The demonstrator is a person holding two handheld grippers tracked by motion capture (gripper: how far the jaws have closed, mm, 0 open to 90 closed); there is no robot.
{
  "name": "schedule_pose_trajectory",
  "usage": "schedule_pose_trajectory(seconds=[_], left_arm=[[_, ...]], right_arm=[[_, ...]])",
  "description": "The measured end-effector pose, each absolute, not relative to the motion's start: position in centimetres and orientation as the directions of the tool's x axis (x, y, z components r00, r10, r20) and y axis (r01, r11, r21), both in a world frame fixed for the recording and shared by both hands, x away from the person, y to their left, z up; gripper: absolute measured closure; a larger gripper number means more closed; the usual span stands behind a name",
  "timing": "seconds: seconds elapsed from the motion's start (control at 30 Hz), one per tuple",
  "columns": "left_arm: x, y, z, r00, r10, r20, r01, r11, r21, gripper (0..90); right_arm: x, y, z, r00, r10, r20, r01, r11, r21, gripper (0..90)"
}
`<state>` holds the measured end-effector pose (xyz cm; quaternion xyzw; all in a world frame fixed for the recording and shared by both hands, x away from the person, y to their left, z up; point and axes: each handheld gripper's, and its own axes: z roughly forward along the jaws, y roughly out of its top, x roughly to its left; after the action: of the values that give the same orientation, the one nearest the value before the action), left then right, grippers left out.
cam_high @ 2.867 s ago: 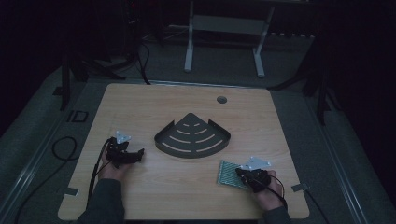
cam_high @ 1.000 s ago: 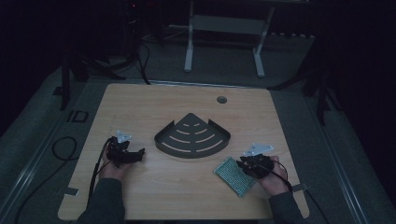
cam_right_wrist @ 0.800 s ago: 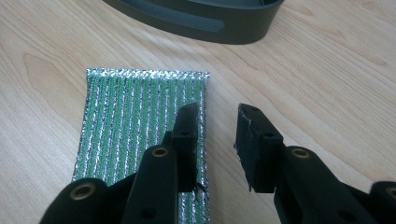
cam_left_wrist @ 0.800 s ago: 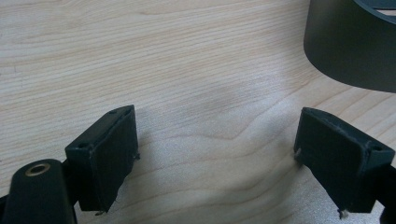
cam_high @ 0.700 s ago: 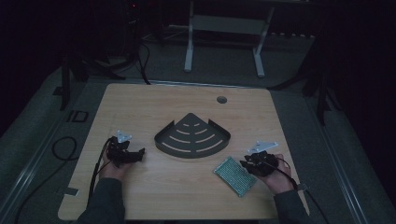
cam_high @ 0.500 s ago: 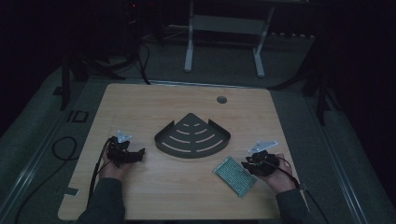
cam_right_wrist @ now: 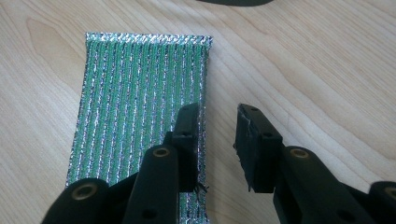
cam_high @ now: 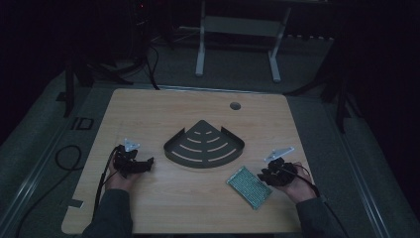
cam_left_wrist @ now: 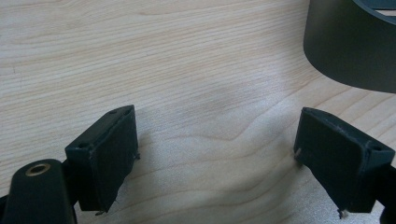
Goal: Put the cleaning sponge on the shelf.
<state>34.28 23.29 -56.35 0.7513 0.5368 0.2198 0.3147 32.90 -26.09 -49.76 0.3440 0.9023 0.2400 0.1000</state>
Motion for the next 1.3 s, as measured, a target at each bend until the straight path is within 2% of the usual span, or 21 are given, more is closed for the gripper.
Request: schedule_pose_trajectory(seconds=[0.87,1.3], left_arm=[[34.3,23.3,-56.3,0.327,0.945,-0.008,0.668,-0.225,0.709,13.9],[34.3,23.3,-56.3,0.327,0.945,-0.008,0.669,-0.225,0.709,13.9]], right_arm=[[34.8,-25.4,-49.8,-0.766,0.636,0.092,0.615,0.684,0.393,74.5],[35.5,-25.0,-50.0,-0.781,0.616,0.104,0.61,0.716,0.339,75.6]])
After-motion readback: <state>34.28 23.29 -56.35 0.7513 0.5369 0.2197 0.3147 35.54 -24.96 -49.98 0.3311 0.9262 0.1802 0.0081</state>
